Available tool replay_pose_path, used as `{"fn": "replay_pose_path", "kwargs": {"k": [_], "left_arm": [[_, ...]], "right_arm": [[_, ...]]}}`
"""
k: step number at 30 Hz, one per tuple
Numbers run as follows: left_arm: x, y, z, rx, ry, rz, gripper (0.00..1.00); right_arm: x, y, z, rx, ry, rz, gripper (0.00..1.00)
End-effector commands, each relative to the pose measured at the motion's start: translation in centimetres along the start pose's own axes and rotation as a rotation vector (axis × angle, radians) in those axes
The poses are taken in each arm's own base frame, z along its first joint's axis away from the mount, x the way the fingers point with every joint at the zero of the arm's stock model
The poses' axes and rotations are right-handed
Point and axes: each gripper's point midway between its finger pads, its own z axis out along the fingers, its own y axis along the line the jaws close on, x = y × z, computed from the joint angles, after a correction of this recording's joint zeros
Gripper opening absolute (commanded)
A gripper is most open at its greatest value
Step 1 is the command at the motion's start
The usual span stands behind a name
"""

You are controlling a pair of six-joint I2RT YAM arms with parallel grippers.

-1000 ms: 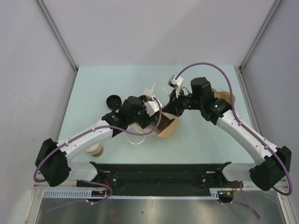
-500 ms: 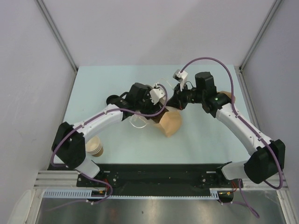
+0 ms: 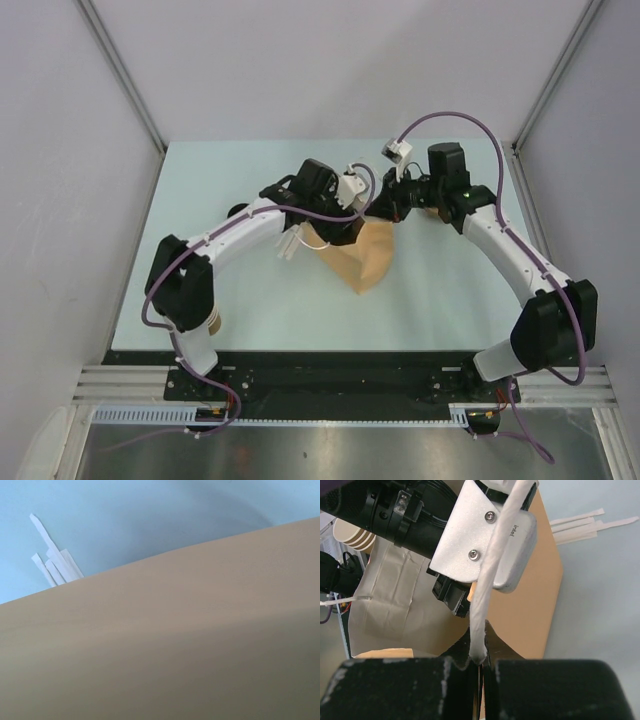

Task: Pack the takeout coffee

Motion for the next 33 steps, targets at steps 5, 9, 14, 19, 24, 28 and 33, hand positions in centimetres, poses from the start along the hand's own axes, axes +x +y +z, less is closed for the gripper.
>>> {"fn": "replay_pose_path", "kwargs": {"k": [5, 9, 14, 19, 24, 28, 33], "left_arm": [[6.5, 0.2, 1.8, 0.021, 0.289, -0.06, 0.0], [7.7, 0.4, 2.4, 0.015, 0.341, -0.074, 0.0], [9.9, 0.2, 3.1, 0.023, 0.414, -0.103, 0.0], [11.9, -0.3, 3.7, 0.041, 0.469, -0.113, 0.0], [13.5, -0.9, 3.9, 0.049, 0.504, -0.122, 0.0], [13.1, -1.0, 3.8, 0.055, 0.492, -0.126, 0.0], [8.7, 0.1, 2.6, 0.033, 0.368, -0.127, 0.38]], "right_arm": [[0.8, -2.0, -0.4, -0.012, 0.034, 0.016, 0.0], [0.9, -2.8, -0.6, -0.015, 0.036, 0.015, 0.0], [1.1, -3.5, -0.8, -0.019, 0.034, 0.022, 0.0], [1.4, -3.8, -0.7, -0.031, 0.037, 0.033, 0.0], [1.6, -4.0, -0.8, -0.035, 0.041, 0.04, 0.0], [1.7, -4.0, -0.7, -0.039, 0.043, 0.044, 0.0], [1.5, -3.9, -0.6, -0.04, 0.038, 0.034, 0.0]]}}
